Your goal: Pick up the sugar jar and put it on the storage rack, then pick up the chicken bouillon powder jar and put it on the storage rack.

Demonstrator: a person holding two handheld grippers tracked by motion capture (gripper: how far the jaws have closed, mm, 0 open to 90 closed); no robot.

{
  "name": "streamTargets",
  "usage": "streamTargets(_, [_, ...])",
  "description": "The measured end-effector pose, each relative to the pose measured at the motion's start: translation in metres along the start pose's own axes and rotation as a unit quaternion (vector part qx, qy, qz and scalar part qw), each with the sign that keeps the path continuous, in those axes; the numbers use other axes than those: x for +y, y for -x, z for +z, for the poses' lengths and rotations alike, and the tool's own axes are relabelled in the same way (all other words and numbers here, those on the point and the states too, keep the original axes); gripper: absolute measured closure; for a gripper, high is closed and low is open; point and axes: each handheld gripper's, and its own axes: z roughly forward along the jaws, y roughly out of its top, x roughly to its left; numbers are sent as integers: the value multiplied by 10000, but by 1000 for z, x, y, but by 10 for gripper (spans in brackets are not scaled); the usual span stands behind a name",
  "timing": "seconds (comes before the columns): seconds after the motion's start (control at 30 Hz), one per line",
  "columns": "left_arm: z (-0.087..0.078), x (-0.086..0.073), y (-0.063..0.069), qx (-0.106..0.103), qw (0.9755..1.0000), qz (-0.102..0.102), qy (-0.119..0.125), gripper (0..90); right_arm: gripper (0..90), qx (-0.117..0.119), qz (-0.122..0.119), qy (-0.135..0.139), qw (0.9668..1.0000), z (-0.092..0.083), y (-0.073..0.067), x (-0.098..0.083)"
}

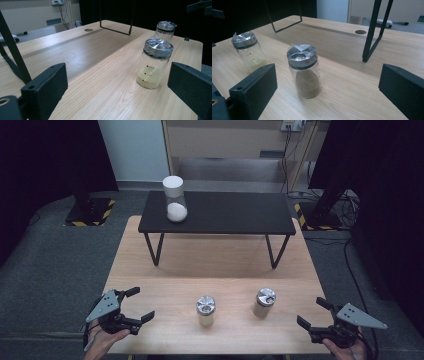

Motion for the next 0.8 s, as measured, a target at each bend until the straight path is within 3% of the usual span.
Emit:
streamTargets(0.6, [0, -1, 0, 30, 10000, -38, -22, 12, 18, 53, -92, 100, 9999, -2, -1, 2])
streamTargets(0.8, [-1, -1, -1, 19, 10000, -60, -6, 10, 18, 225, 6, 123, 9997, -2, 1, 4])
